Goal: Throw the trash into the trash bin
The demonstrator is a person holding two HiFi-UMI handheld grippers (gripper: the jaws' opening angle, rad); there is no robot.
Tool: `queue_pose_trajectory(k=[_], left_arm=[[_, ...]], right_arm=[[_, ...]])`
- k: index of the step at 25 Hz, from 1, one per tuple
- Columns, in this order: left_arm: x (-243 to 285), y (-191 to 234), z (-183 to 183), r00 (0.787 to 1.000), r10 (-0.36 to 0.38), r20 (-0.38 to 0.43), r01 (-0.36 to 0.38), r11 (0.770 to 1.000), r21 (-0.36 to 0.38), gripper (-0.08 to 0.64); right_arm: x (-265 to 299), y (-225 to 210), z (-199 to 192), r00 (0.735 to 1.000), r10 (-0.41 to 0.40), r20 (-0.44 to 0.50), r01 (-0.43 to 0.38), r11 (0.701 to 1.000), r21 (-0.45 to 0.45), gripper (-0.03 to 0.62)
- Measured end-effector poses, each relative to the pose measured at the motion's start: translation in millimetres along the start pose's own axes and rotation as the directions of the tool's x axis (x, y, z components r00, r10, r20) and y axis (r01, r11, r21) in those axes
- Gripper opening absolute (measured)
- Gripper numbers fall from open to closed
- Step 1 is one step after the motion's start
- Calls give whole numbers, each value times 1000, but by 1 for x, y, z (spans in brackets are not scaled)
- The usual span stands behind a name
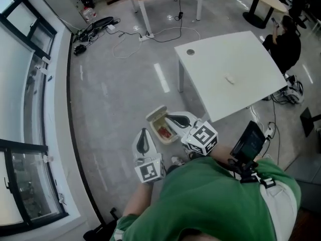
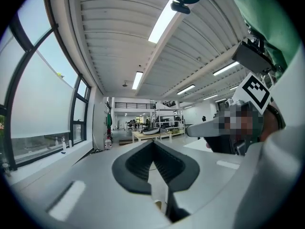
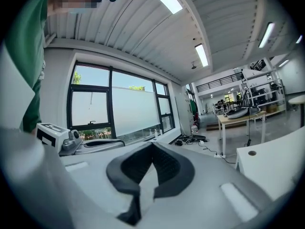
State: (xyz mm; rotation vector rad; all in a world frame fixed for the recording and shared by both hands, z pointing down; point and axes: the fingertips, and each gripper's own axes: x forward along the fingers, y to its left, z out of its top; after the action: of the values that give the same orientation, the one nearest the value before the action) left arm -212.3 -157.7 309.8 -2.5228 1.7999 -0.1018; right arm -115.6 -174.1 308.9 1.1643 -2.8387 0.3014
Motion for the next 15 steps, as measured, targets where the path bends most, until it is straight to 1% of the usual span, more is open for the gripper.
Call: queue_pose_trajectory(k=[3, 6, 9, 15], left_arm=[[2, 0, 13, 1000, 9, 12, -9, 1000, -22, 5], [5, -5, 21, 999, -3, 38, 4, 1000, -23, 5], [8, -12, 22, 999, -15, 37, 16, 1000, -21, 5], [21, -21, 25, 999, -25, 26, 25, 1000, -9, 5]], right_arm=[[-7, -4, 14, 1000, -1, 24, 1, 1000, 13, 5], [-15, -12, 21, 999, -5, 45, 3, 999, 44, 3], [-23, -18, 20, 998, -12, 54, 8, 998, 70, 3], [-27, -30, 22, 998, -23, 65, 18, 997, 76, 3]])
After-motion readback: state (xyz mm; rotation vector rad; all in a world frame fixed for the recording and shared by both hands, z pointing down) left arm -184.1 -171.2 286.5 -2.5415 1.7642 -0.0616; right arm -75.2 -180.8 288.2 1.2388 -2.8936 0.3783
